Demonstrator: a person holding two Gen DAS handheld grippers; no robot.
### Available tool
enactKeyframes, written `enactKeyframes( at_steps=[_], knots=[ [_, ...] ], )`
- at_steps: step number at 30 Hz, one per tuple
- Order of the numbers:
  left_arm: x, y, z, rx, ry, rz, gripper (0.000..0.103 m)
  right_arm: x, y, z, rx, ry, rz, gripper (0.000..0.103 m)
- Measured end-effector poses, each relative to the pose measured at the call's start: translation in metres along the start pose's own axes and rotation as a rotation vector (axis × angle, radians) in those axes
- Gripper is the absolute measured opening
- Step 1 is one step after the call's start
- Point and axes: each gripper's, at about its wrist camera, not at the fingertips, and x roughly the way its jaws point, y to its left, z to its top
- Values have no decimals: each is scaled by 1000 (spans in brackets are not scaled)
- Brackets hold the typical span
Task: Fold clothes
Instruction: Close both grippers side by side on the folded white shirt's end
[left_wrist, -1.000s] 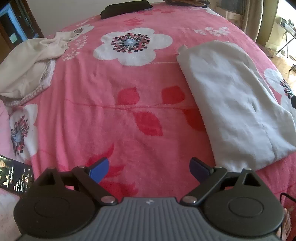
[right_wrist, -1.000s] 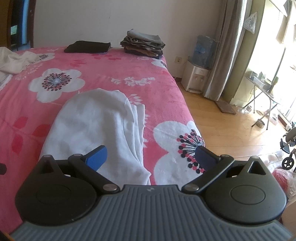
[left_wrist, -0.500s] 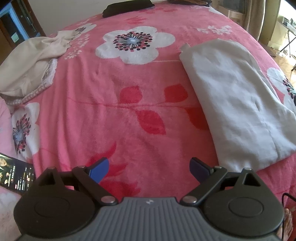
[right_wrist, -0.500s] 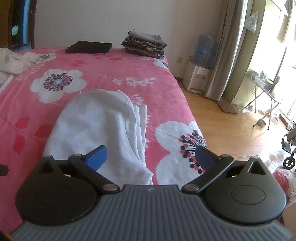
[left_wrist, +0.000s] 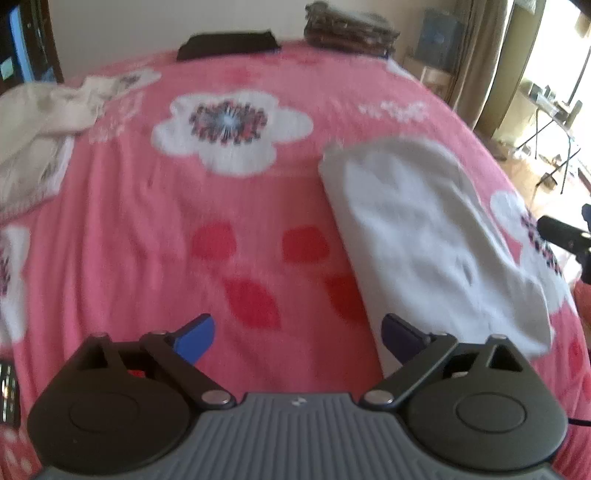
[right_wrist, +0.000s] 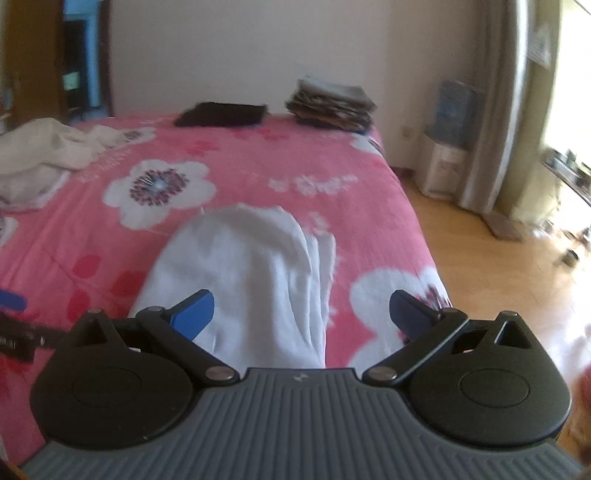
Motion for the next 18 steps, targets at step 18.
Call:
enactKeyframes(
  at_steps=[18],
  knots=[
    [104,4,44,-12,65,-355,61,149,-105,-15,462,307,482,101]
  ],
)
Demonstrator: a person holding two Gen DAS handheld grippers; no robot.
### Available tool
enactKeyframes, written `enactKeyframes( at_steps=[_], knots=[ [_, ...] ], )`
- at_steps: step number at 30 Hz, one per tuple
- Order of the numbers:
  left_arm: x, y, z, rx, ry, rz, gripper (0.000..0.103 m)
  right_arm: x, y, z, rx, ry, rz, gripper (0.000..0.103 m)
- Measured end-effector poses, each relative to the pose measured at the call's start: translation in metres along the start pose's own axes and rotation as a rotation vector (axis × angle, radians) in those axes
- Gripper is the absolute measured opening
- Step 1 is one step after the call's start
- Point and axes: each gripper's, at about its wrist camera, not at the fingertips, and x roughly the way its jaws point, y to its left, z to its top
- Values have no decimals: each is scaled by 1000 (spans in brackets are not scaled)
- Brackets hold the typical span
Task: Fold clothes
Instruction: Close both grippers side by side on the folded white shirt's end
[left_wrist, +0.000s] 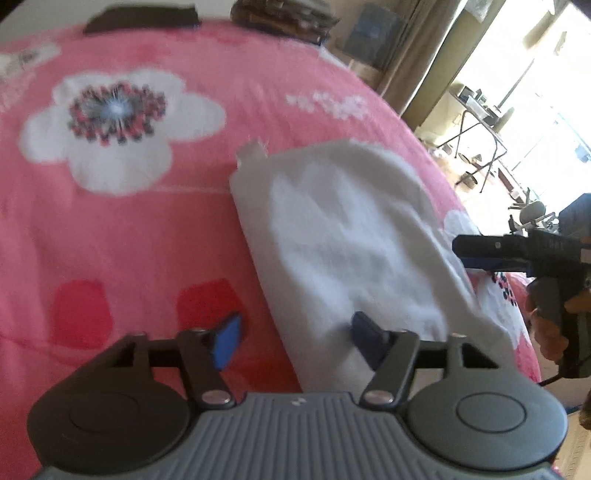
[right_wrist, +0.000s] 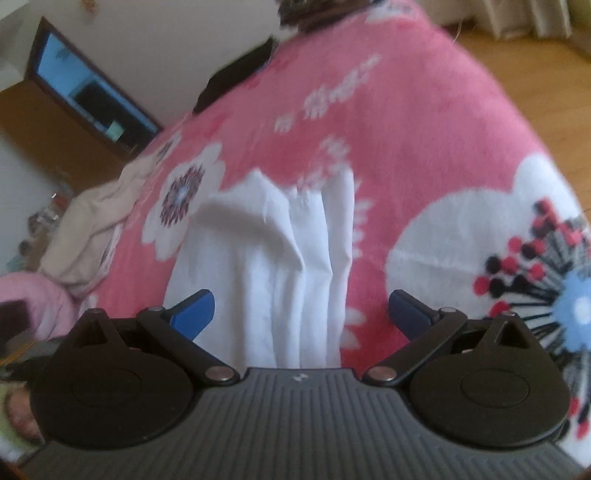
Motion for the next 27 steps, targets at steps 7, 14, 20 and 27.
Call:
enactKeyframes(
  at_steps=[7,14,20,27],
  knots=[
    [26,14,21,-11,-39,-127,54,24,-8,23,-58,56,142,102],
    [43,31,36,-43,-49,-210,47,55,-14,57,-53,93,302,102],
    [35,51,36,-114,-12,-228,41,58,-7,65,-132,146,293,80],
    [56,43,50,-96,-35,-253,49,73,-25,70,-45,141,348,47]
  ],
)
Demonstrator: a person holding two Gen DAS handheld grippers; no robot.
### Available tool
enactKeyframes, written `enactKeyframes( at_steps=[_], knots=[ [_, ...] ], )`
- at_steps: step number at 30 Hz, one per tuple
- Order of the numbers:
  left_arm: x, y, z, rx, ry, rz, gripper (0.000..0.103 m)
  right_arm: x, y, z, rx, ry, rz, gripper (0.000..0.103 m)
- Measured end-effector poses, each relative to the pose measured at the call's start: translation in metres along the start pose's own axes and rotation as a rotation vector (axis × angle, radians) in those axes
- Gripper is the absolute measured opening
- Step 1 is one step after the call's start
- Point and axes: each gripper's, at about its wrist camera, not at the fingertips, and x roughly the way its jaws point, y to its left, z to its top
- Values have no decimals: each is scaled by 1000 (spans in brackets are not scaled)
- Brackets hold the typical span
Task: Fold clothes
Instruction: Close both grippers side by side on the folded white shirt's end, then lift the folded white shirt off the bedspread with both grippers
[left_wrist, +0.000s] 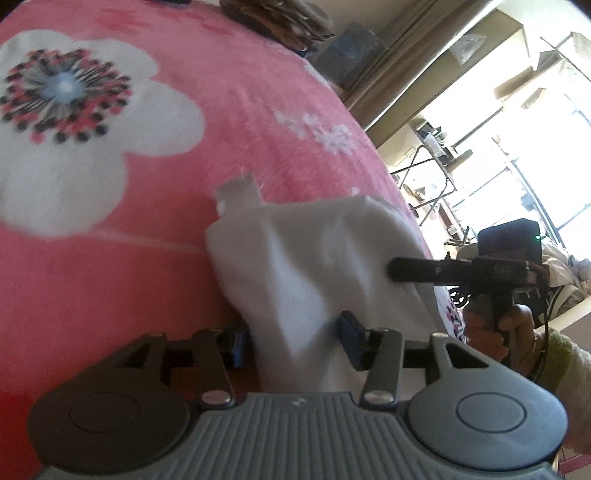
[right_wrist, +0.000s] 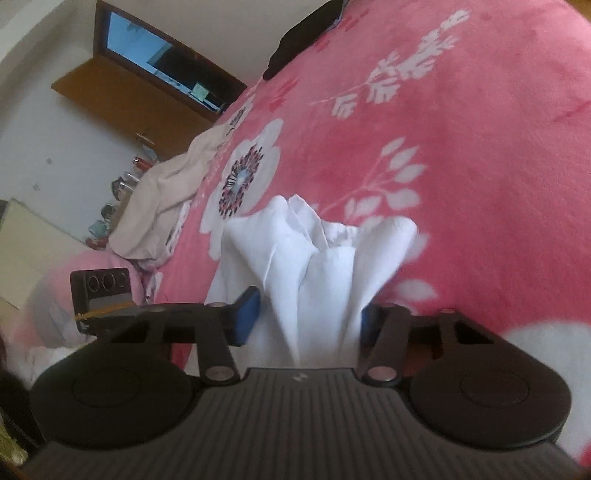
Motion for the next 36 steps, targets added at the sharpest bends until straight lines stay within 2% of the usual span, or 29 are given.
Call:
enactKeyframes(
  at_steps=[4,7,9,10,11,13,22,29,36],
  knots=[
    [-6,1,-4,7,-9,11,39,4,9,-3,-38,33,2,46],
    [-4,-7,-7,37,-30,50,35,5,11,-8,-56,50,4,41],
    [-4,-16,-9,79,-47,96,28,11,8,-5,-22,36,-4,22],
    [-5,-22,-10,103,-56,119,21,15,8,-3,-11,28,-6,18],
    [-6,-26,-11,117,-65,135,19,16,12,-3,-18,21,-12,15],
    [-15,-31,-11,113,-84,141,15,15,20,-6,-45,2,-26,13],
    [-55,-56,6,105,-232,122,13,-16,63,-6,-92,-152,-9,12],
    [-87,-77,53,165,-370,122,13,-28,100,27,-174,-281,21,12],
    [-119,-111,127,288,-488,166,13,-31,141,102,-289,-428,30,12]
  ],
)
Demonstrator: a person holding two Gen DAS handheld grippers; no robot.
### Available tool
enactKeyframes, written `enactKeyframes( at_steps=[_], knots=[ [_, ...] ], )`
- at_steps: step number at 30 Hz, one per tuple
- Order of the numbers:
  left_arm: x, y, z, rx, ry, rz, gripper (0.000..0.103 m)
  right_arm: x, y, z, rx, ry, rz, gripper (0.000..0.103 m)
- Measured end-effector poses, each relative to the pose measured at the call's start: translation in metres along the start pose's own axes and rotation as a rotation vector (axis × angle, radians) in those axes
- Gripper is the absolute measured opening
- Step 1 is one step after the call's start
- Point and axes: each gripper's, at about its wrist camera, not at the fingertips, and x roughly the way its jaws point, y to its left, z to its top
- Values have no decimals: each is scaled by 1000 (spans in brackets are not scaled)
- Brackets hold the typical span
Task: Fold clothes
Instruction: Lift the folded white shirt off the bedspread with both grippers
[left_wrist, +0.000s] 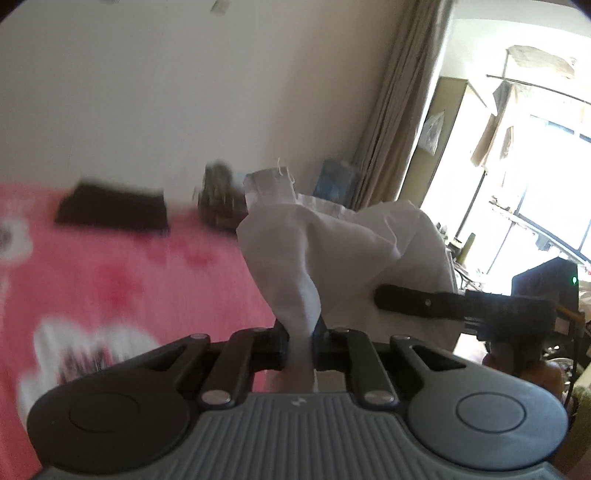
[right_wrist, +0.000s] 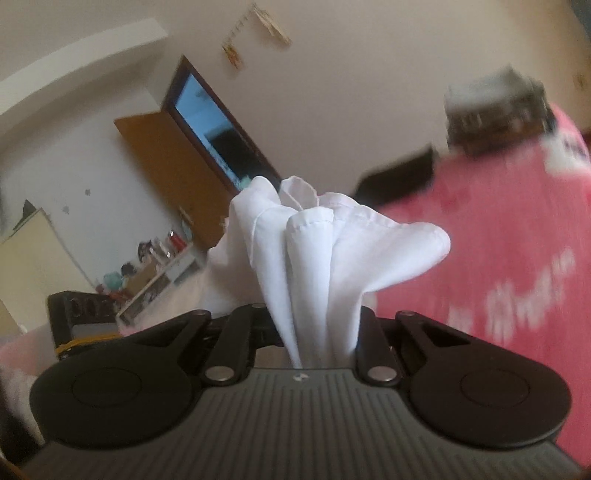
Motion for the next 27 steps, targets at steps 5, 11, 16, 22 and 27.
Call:
enactKeyframes(
  at_steps=[5,11,16,22,27],
  knots=[
    [-4,-8,81,18,-71,25,12,23,19,81,-51,-63,8,12],
    [-28,-28,172,-36,-132,14,12,32,62,177,-103,-99,9,12],
    [-36,-31,224,-96,-129,-39,12,36,93,241,-60,-105,-18,12],
    [-2,13,261,-169,-93,-184,12,68,105,284,4,-78,-137,12],
    [29,68,283,-230,-64,-184,12,119,109,310,12,-44,-234,12]
  ],
)
